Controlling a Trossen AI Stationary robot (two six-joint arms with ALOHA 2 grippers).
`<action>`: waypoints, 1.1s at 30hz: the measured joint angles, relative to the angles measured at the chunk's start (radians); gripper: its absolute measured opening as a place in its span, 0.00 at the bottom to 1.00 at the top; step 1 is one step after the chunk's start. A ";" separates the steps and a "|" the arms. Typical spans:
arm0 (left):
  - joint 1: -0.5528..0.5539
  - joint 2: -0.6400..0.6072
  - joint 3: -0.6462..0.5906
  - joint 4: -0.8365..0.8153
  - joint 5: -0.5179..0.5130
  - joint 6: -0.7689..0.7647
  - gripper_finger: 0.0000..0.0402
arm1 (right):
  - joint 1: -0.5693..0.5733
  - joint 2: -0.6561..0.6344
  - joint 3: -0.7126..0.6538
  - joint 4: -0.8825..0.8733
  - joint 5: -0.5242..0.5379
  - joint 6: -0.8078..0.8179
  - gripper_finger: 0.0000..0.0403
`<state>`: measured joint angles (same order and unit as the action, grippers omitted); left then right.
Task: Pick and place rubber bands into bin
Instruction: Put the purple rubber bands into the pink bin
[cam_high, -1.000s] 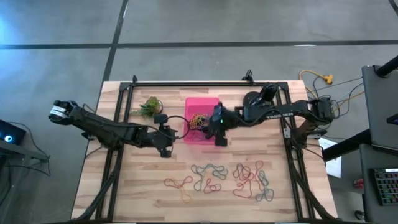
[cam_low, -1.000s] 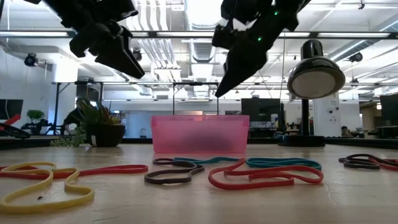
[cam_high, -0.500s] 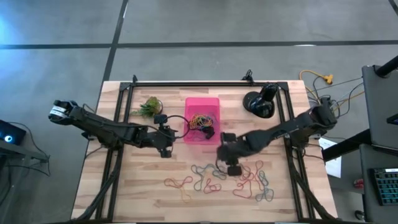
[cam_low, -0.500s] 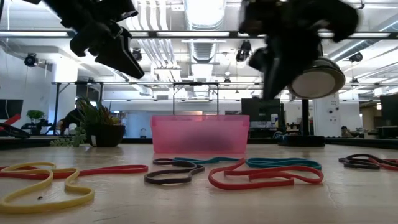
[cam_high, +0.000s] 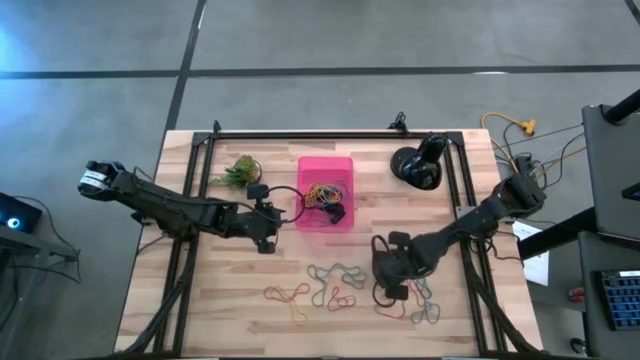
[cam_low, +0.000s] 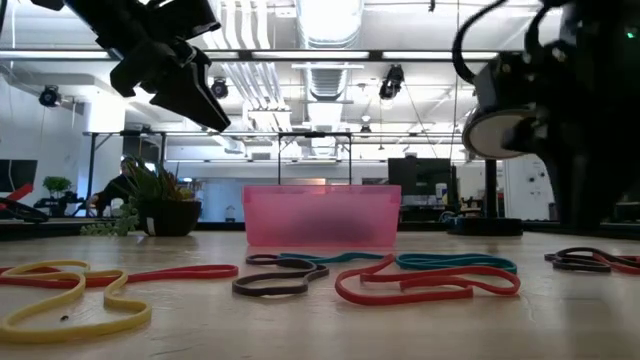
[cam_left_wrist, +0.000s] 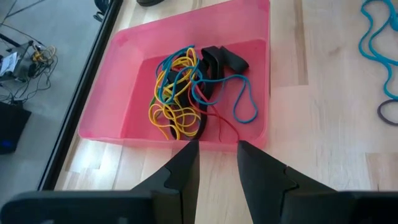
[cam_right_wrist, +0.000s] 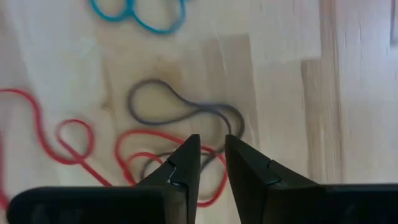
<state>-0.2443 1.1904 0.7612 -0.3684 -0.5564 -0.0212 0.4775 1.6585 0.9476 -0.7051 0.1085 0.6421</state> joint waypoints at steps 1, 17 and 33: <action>0.000 0.000 0.000 0.001 0.000 0.000 0.23 | 0.001 0.000 -0.010 0.002 0.002 0.012 0.17; 0.000 0.000 -0.013 0.013 0.000 0.000 0.23 | 0.000 0.000 -0.042 0.014 0.050 0.062 0.25; 0.000 0.000 -0.016 0.020 0.000 0.001 0.23 | 0.000 0.002 -0.075 0.103 0.049 0.054 0.21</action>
<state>-0.2443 1.1904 0.7452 -0.3485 -0.5564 -0.0204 0.4778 1.6608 0.8729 -0.6020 0.1579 0.6965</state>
